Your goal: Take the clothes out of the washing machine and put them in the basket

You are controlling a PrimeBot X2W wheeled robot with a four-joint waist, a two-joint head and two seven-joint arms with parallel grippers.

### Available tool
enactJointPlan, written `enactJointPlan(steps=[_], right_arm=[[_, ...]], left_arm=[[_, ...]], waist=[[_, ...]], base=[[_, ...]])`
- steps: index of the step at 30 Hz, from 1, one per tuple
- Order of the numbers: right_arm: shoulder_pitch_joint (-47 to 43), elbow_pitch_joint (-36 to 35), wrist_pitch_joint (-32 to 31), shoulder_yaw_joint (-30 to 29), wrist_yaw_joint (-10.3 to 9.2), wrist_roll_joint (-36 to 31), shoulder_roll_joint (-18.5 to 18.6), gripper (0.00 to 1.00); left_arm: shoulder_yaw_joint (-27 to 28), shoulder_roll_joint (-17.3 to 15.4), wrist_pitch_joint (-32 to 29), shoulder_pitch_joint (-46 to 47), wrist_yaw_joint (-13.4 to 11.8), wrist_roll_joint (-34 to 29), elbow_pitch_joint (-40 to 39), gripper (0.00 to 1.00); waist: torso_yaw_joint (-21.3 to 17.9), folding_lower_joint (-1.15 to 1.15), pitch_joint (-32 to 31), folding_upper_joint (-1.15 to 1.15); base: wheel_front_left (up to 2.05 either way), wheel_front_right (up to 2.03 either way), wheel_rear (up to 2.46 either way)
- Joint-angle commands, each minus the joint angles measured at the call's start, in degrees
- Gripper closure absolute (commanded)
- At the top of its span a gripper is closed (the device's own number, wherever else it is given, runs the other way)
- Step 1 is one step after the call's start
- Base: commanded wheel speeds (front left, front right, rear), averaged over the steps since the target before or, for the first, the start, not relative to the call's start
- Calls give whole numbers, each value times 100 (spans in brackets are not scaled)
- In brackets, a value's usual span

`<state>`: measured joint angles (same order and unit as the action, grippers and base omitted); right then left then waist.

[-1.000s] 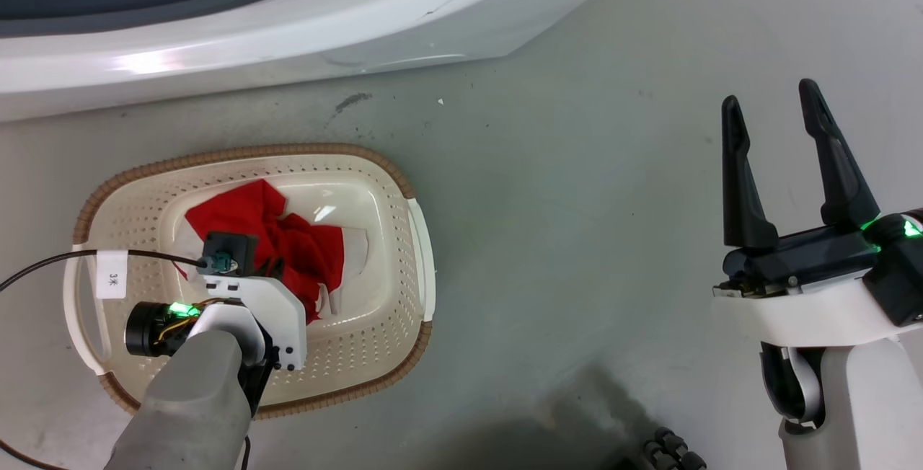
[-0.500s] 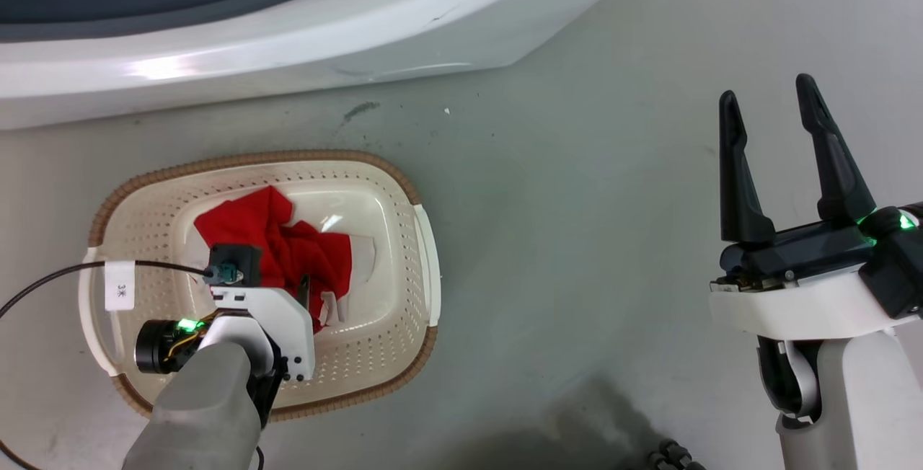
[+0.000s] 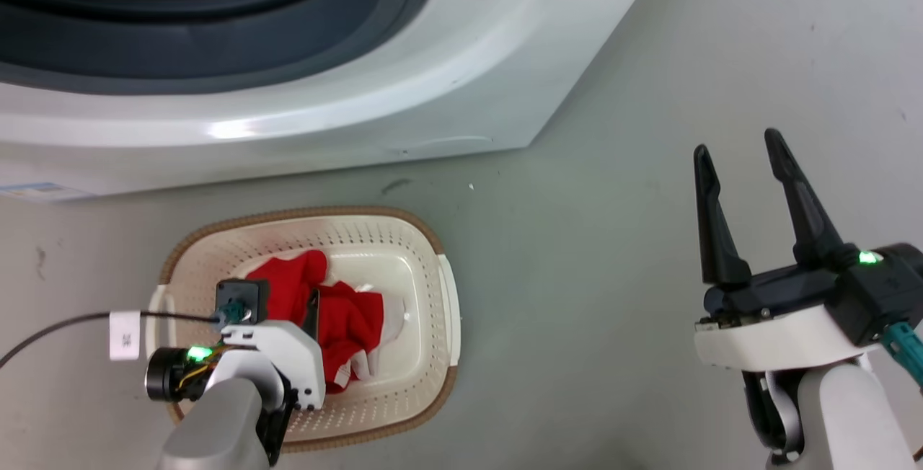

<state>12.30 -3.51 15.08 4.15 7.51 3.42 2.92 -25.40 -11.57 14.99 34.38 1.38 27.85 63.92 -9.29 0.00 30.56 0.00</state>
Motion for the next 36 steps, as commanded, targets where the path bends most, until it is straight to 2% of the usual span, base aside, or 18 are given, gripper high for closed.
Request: enactJointPlan(steps=[1,8,14,23,30,36], right_arm=[[-116,26,14,16,-4,-48,-8,0],[-433,93,14,85,-4,-77,-8,0],[-621,132,14,138,-4,-120,-8,0],[-758,148,14,196,-4,-130,-8,0],[-630,104,14,261,-4,-85,-8,0],[-476,52,14,243,-4,-74,-9,0]], left_arm=[[95,-48,25,-249,-73,-102,-260,0],[677,-132,21,-1038,-317,-672,-1614,0],[1274,-63,23,-1577,-431,-1193,-2678,0],[2171,160,23,-1826,-286,-1711,-3877,0],[2732,235,23,-1276,-120,-1861,-4080,0],[2902,118,23,-353,10,-2050,-3657,0]], waist=[[110,0,-320,0],[199,0,-858,0],[261,0,-1209,0],[239,0,-1457,0],[110,0,-1335,0],[-12,0,-1011,0]], base=[[0,0,0],[0,0,0],[0,0,0],[0,0,0],[0,0,0],[0,0,0]])
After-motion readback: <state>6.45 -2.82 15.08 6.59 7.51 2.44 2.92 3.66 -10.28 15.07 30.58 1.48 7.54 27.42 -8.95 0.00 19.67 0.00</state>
